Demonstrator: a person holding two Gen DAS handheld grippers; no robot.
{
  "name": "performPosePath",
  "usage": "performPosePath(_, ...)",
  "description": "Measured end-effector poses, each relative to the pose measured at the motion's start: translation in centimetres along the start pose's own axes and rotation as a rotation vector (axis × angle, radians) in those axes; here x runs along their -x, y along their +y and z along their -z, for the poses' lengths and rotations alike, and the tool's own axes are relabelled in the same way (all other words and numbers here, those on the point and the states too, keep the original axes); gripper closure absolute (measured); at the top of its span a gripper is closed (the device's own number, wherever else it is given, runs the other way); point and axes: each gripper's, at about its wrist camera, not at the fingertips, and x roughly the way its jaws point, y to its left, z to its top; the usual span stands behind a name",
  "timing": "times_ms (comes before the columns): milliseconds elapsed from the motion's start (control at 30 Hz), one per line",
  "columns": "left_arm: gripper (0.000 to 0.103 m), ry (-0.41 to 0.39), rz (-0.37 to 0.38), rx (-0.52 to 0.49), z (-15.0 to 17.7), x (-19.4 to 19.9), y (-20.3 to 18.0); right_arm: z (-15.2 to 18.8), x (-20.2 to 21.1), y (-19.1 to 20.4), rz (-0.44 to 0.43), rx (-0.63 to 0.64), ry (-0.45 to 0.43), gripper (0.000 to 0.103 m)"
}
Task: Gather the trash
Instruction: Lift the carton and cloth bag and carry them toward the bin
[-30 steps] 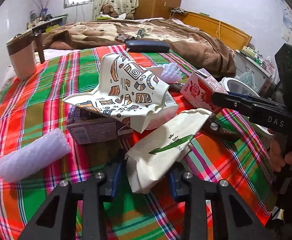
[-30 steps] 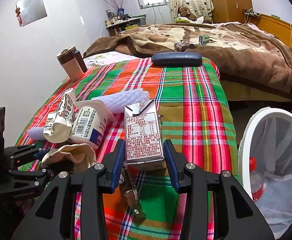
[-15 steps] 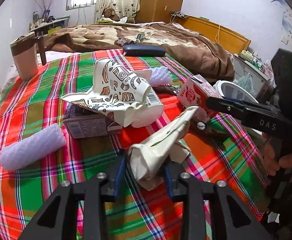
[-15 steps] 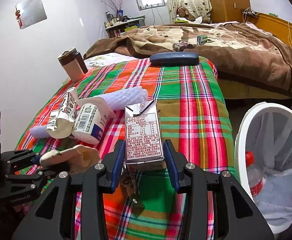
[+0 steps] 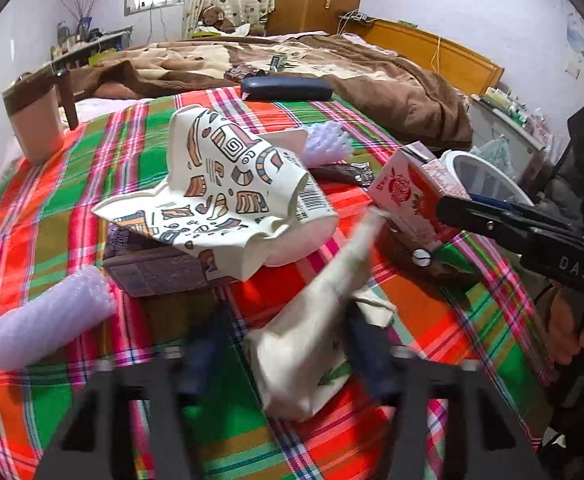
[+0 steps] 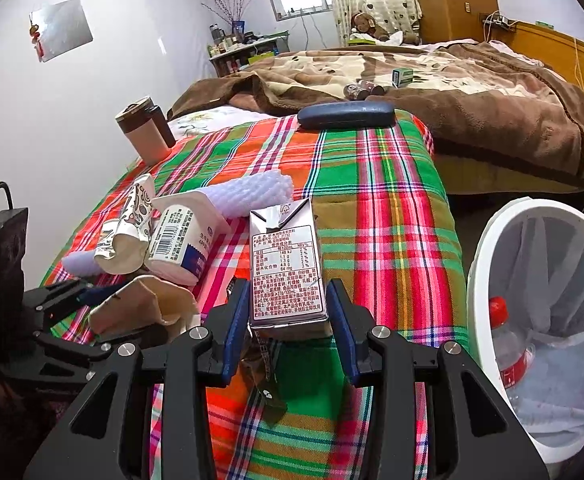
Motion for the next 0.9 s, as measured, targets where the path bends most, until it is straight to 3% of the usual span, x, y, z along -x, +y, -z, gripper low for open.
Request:
performPosePath(167,0.073,-0.009,-0.006,-0.01,0.2,0.7,-0.5,0.1,0.2,-0.1,-0.003,-0.005,-0.005,0.062)
performPosePath(400,0.073,-0.045,-0.034,0.02,0.5,2.2,-1.1,0.4,0.9,-0.2,-0.003,-0.012,-0.021,0.063)
performPosePath(900,0.073,-0.114,-0.002,0.037,-1.1,5.2,-5.0,0.7,4.7,-2.2,0.02,-0.054,-0.105,0.064)
